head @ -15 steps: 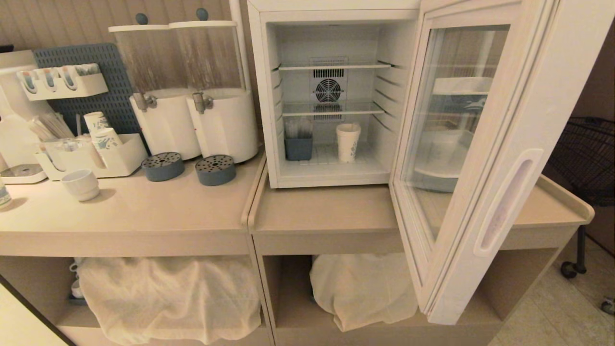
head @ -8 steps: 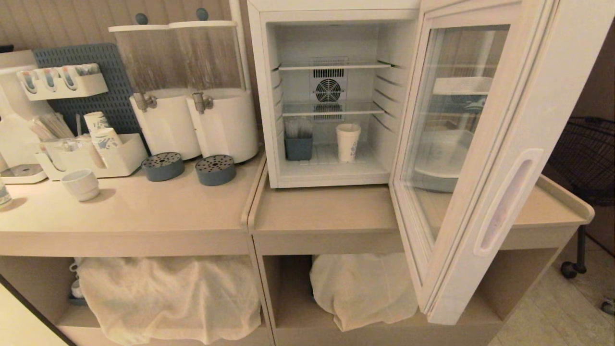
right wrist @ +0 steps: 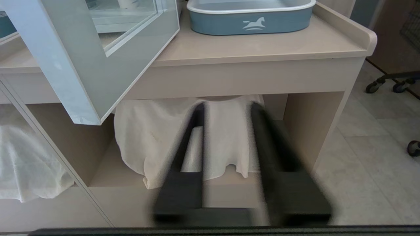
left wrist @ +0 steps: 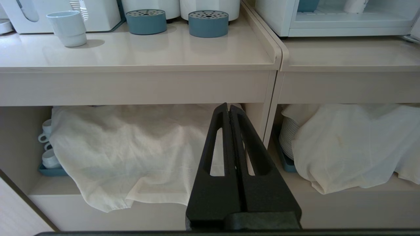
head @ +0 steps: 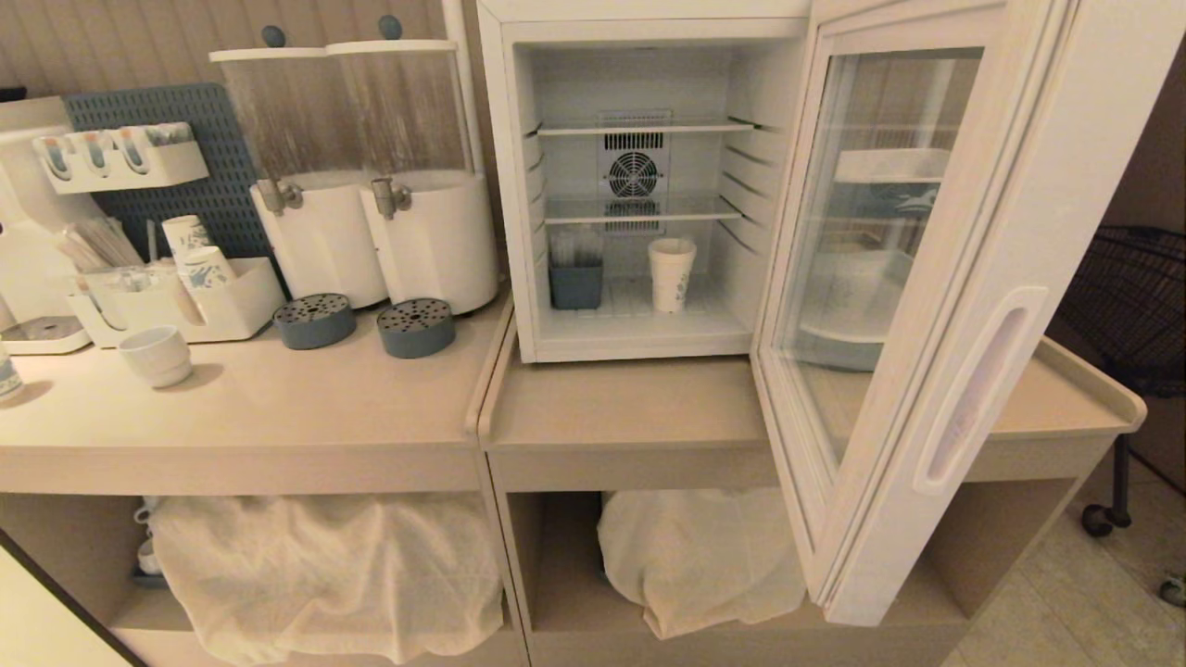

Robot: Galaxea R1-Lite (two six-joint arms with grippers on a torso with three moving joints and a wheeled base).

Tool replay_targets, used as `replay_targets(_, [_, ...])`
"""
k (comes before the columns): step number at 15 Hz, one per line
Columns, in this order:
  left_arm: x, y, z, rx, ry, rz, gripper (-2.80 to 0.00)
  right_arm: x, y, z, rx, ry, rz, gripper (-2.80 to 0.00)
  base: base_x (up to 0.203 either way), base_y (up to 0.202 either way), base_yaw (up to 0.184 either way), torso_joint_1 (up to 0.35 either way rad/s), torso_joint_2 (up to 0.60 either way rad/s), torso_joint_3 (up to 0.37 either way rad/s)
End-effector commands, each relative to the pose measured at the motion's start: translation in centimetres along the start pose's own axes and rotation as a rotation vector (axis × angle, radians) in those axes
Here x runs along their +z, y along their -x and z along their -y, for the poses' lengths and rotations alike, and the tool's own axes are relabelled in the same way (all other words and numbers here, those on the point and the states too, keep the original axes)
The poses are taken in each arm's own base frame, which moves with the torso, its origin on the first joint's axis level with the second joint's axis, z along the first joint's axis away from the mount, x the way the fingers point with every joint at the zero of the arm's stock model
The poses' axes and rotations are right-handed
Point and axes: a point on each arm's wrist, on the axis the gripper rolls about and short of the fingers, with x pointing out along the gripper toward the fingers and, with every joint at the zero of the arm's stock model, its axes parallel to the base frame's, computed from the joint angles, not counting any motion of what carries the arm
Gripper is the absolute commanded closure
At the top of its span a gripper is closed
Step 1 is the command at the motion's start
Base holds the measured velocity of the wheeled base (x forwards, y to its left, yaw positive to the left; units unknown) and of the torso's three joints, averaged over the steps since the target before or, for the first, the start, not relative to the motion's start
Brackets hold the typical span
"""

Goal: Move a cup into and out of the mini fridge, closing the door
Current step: Close the freezer door

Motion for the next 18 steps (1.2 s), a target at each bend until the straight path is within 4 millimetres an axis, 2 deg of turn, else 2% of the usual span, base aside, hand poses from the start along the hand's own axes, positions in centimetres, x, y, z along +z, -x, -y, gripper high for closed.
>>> replay_targets(1, [-0.45, -0.12, -0.01, 0.0, 0.001, -0.016, 0.0, -0.05, -0.01, 0.0, 0.0, 0.0, 0.0, -2.8, 0.0, 0.0, 0.0, 0.0, 0.0, 0.0])
replay_targets(18, [-0.46, -0.12, -0.01, 0.0, 0.001, -0.017, 0.0, -0.48, -0.15, -0.01, 0.002, -0.003, -0.014, -2.8, 0.0, 0.0, 0.0, 0.0, 0.0, 0.0])
